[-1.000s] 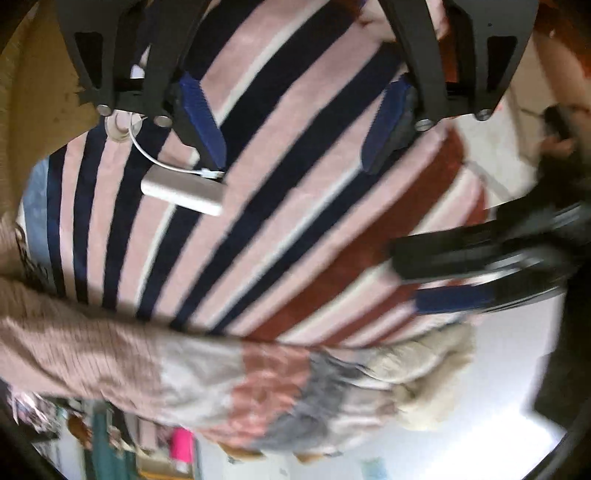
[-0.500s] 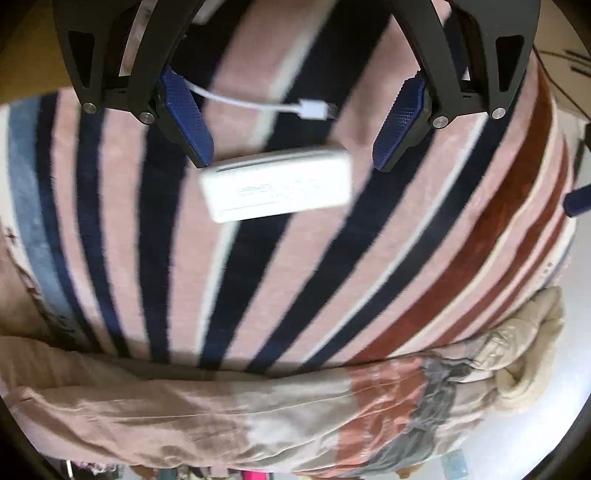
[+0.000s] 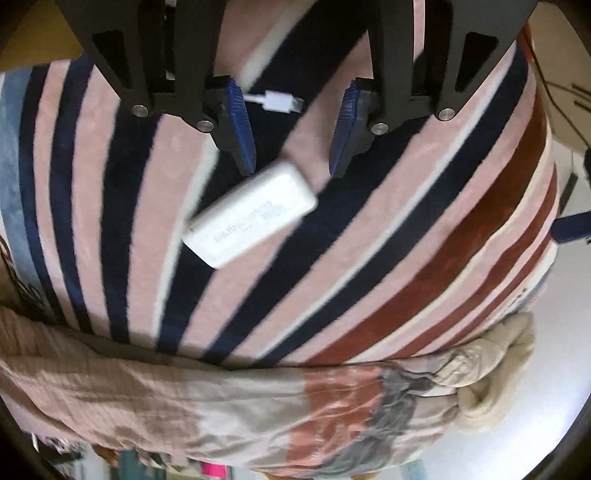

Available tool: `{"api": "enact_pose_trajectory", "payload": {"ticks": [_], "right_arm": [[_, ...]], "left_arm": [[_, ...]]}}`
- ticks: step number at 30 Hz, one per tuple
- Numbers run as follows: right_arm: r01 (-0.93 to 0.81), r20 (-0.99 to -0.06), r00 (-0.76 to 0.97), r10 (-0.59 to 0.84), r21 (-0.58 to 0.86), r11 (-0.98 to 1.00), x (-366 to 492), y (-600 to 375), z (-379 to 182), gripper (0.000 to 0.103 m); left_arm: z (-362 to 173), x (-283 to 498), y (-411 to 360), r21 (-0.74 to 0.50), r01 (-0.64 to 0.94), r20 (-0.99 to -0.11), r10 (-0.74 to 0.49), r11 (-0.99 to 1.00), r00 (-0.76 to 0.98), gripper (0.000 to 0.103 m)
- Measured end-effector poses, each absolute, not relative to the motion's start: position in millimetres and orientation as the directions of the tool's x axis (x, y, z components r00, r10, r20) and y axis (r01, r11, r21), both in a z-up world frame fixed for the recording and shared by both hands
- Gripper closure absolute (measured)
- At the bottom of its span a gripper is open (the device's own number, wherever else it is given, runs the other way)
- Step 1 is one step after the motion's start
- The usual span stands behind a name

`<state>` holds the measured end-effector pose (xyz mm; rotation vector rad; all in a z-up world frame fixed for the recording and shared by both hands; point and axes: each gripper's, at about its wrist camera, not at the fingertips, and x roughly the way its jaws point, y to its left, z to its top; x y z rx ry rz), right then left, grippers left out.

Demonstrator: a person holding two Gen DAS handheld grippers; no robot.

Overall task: Organize rigid objects
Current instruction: 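Grasp the white power bank with the right gripper, then carry the power bank into the cardboard box and open the right gripper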

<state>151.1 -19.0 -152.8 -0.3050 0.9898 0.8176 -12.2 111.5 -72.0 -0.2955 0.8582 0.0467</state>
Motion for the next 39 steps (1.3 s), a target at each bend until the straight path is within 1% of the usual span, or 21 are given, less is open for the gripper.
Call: {"api": "enact_pose_trajectory", "payload": {"ticks": [1, 2, 4, 8, 9, 10, 11, 12, 13, 14, 17, 19, 21, 24, 27, 29, 31, 33, 36, 39], "right_arm": [[-0.712, -0.835, 0.277, 0.475, 0.154, 0.685, 154.8, -19.0, -152.7, 0.059], [-0.694, -0.831, 0.266, 0.489, 0.187, 0.695, 159.1, -17.6, -152.1, 0.043], [-0.659, -0.809, 0.288, 0.512, 0.220, 0.719, 166.0, -13.3, -148.5, 0.025], [-0.599, -0.826, 0.329, 0.457, 0.191, 0.777, 180.6, 6.4, -153.5, 0.025], [-0.590, -0.834, 0.342, 0.432, 0.167, 0.790, 182.1, 10.7, -156.1, 0.026], [-0.589, -0.839, 0.368, 0.400, 0.123, 0.799, 181.4, 15.7, -158.1, 0.034], [-0.588, -0.837, 0.413, 0.359, 0.056, 0.807, 178.1, 18.9, -158.6, 0.054], [-0.604, -0.828, 0.440, 0.349, 0.015, 0.797, 173.6, 20.3, -158.4, 0.061], [-0.624, -0.825, 0.437, 0.359, 0.009, 0.781, 169.2, 19.5, -158.1, 0.067], [-0.637, -0.824, 0.428, 0.371, 0.016, 0.771, 165.3, 15.8, -157.8, 0.070], [-0.712, -0.823, 0.354, 0.445, 0.072, 0.699, 146.5, 3.5, -153.5, 0.070], [-0.791, -0.816, 0.294, 0.498, 0.084, 0.606, 126.9, -1.1, -148.0, 0.071], [-0.840, -0.820, 0.255, 0.512, 0.074, 0.537, 109.6, -5.5, -147.5, 0.071], [-0.852, -0.852, 0.187, 0.489, 0.107, 0.513, 97.1, -9.4, -156.7, 0.071], [-0.845, -0.847, 0.241, 0.473, 0.057, 0.532, 91.0, -10.6, -159.0, 0.070], [-0.852, -0.843, 0.280, 0.459, 0.003, 0.524, 84.5, -6.3, -160.6, 0.072], [-0.855, -0.838, 0.309, 0.449, -0.038, 0.518, 75.8, -8.3, -157.7, 0.072], [-0.865, -0.816, 0.311, 0.488, -0.030, 0.502, 69.4, -11.8, -144.8, 0.072], [-0.879, -0.759, 0.322, 0.566, -0.018, 0.476, 58.2, -29.1, -107.8, 0.072], [-0.894, -0.687, 0.322, 0.651, 0.006, 0.449, 43.5, -52.5, -62.4, 0.072]], "left_arm": [[-71.1, -12.0, 111.4, -0.236, -0.159, -0.751, -0.076, 0.959, 0.656, 0.030], [-70.5, -12.2, 111.8, -0.235, -0.159, -0.751, -0.075, 0.959, 0.656, 0.030], [-69.8, -13.1, 113.0, -0.234, -0.162, -0.750, -0.072, 0.959, 0.657, 0.030], [-71.0, -14.6, 121.0, -0.239, -0.185, -0.754, -0.062, 0.953, 0.654, 0.030], [-71.2, -15.2, 122.0, -0.242, -0.189, -0.754, -0.062, 0.952, 0.653, 0.030], [-71.6, -15.6, 122.8, -0.243, -0.190, -0.755, -0.062, 0.951, 0.653, 0.030], [-71.7, -16.5, 123.3, -0.244, -0.191, -0.754, -0.062, 0.951, 0.654, 0.030], [-71.6, -16.7, 123.3, -0.245, -0.191, -0.754, -0.063, 0.950, 0.654, 0.030], [-71.8, -17.3, 123.1, -0.246, -0.192, -0.754, -0.063, 0.950, 0.654, 0.030], [-71.7, -17.7, 122.7, -0.248, -0.191, -0.753, -0.064, 0.950, 0.655, 0.030], [-70.7, -17.2, 119.5, -0.249, -0.184, -0.751, -0.069, 0.951, 0.657, 0.030], [-69.7, -16.4, 116.4, -0.248, -0.176, -0.749, -0.073, 0.953, 0.659, 0.030], [-70.1, -16.1, 113.9, -0.246, -0.171, -0.750, -0.075, 0.954, 0.657, 0.030], [-73.6, -14.9, 111.8, -0.243, -0.173, -0.759, -0.076, 0.955, 0.647, 0.030], [-75.6, -13.5, 110.0, -0.248, -0.179, -0.766, -0.080, 0.952, 0.638, 0.030], [-73.5, -12.9, 107.1, -0.247, -0.176, -0.766, -0.080, 0.953, 0.638, 0.030], [-68.6, -13.5, 103.0, -0.242, -0.171, -0.764, -0.078, 0.955, 0.641, 0.030], [-58.8, -13.3, 96.8, -0.237, -0.160, -0.755, -0.079, 0.958, 0.651, 0.030], [-40.7, -9.1, 84.9, -0.242, -0.127, -0.734, -0.096, 0.962, 0.672, 0.030], [-13.5, -0.3, 63.4, -0.255, -0.058, -0.690, -0.139, 0.965, 0.710, 0.030]]}}
